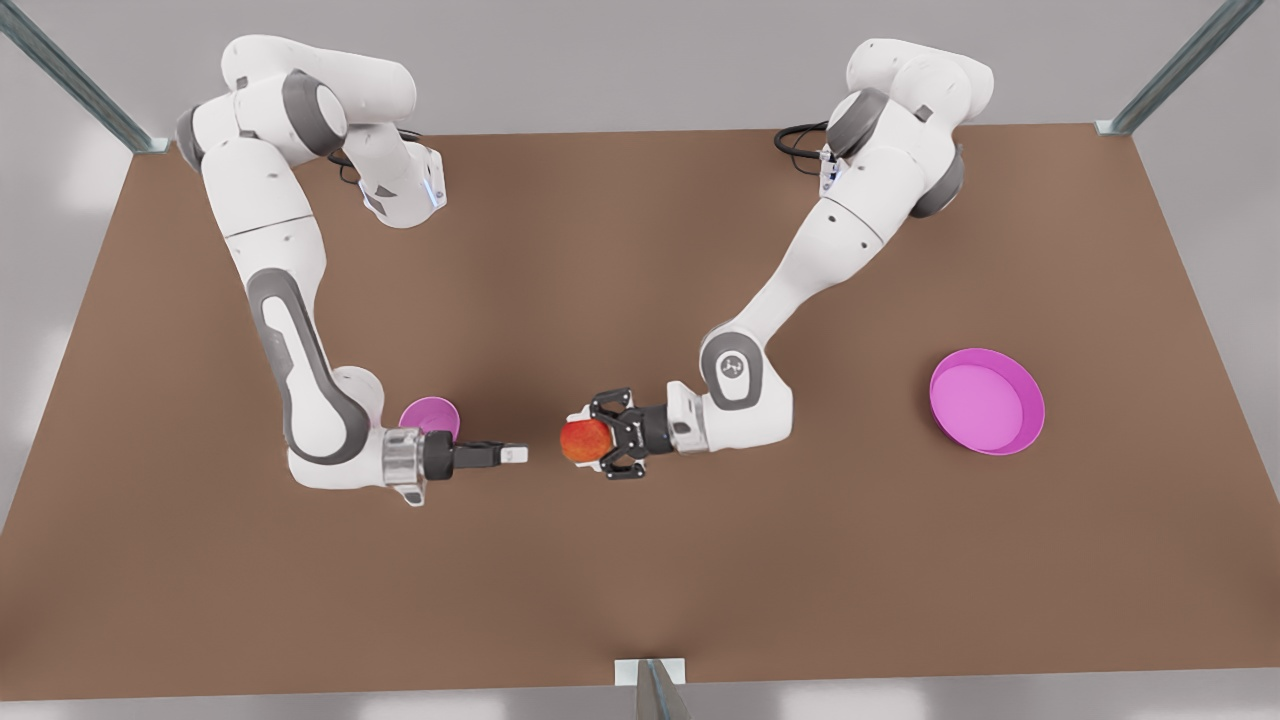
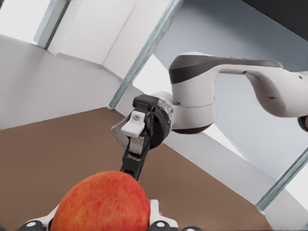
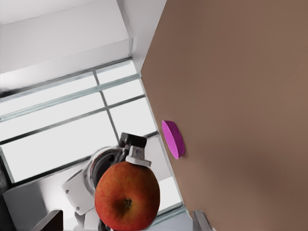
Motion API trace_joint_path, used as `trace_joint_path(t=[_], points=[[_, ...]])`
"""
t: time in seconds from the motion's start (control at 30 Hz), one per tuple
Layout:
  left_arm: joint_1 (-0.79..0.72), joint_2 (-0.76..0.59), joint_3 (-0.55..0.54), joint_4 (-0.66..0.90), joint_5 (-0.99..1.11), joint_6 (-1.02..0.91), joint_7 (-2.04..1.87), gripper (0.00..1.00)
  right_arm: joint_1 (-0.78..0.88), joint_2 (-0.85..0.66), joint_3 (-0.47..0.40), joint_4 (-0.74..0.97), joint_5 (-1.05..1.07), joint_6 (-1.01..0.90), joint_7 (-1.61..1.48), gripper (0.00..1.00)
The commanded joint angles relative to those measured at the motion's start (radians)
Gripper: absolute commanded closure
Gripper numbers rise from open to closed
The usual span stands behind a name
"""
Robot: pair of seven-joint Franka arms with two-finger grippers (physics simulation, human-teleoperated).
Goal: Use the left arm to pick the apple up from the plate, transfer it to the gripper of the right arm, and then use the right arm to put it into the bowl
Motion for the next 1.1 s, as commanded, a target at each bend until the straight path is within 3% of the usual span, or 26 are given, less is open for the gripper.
trace_joint_path(t=[0.0, 0.57, 0.67, 0.77, 0.83, 0.93, 1.07], points=[[-0.003, 0.006, -0.001, 0.007, -0.013, 0.017, 0.514, 0.3, 0.033, 0.005, 0.001, 0.0, 0.118, 0.061, -0.566, 0.0], [-0.031, 0.025, 0.001, 0.02, -0.013, 0.035, 0.514, 0.29, 0.149, 0.005, 0.001, -0.012, 0.17, 0.196, -0.563, 0.0], [-0.031, 0.025, 0.001, 0.02, -0.013, 0.037, 0.514, 0.29, 0.153, 0.005, 0.001, -0.012, 0.175, 0.199, -0.568, 0.11], [-0.031, 0.025, 0.001, 0.02, -0.013, 0.037, 0.514, 0.29, 0.153, 0.005, 0.001, -0.012, 0.175, 0.199, -0.574, 0.29], [-0.034, 0.025, 0.001, 0.02, -0.013, 0.042, 0.513, 0.29, 0.153, 0.005, 0.001, -0.012, 0.175, 0.199, -0.574, 0.31], [-0.034, 0.025, -0.001, 0.02, -0.013, 0.048, 0.504, 0.01, 0.15, 0.005, 0.001, -0.01, 0.173, 0.199, -0.574, 0.31], [-0.031, 0.025, -0.001, 0.02, -0.013, 0.048, 0.502, 0.01, 0.15, 0.005, 0.001, -0.009, 0.17, 0.197, -0.575, 0.31]])
